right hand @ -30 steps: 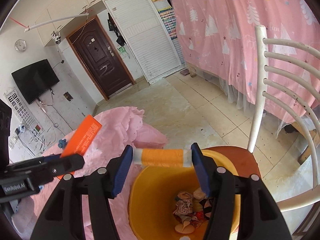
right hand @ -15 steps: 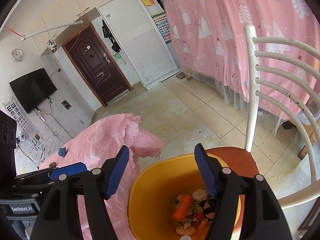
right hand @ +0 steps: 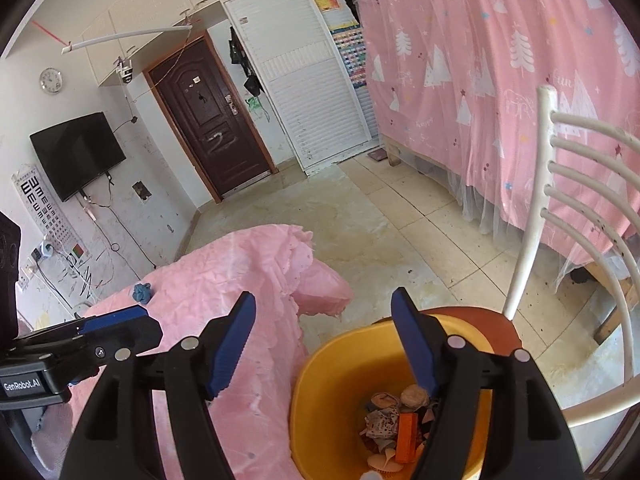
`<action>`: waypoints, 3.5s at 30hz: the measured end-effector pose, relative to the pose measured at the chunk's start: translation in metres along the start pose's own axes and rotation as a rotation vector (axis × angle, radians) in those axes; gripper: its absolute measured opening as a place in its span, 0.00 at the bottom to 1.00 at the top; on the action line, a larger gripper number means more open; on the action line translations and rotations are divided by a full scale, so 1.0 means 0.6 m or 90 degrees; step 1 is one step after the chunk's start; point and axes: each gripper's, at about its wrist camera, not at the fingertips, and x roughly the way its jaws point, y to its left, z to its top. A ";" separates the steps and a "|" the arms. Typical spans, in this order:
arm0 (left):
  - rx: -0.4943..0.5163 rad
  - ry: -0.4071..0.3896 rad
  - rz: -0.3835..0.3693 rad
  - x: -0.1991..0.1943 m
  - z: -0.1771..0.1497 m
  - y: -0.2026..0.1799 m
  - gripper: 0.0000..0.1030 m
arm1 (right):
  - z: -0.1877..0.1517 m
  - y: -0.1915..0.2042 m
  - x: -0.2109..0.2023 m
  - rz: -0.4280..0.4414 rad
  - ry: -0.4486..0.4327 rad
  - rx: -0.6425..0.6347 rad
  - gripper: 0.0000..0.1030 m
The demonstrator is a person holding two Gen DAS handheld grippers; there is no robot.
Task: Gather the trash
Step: 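Open both grippers over the orange bin to drop the box and tube, then move both open grippers back over the bed, then grasp the brown snack packet with the left gripper while the right gripper grasps the blue ball, then carry the brown packet and blue ball to the orange bin with both grippers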
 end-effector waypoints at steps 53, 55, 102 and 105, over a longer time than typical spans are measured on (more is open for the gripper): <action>-0.108 -0.024 0.241 -0.074 -0.047 0.414 0.76 | 0.021 0.483 0.323 0.103 0.164 -0.236 0.76; -0.103 -0.019 0.237 -0.066 -0.050 0.414 0.76 | 0.018 0.483 0.334 0.107 0.170 -0.236 0.76; -0.057 -0.040 0.290 -0.098 -0.073 0.375 0.46 | -0.018 0.421 0.294 0.043 0.132 -0.252 0.18; -0.053 -0.042 0.289 -0.109 -0.071 0.364 0.46 | -0.015 0.398 0.271 0.034 0.112 -0.239 0.18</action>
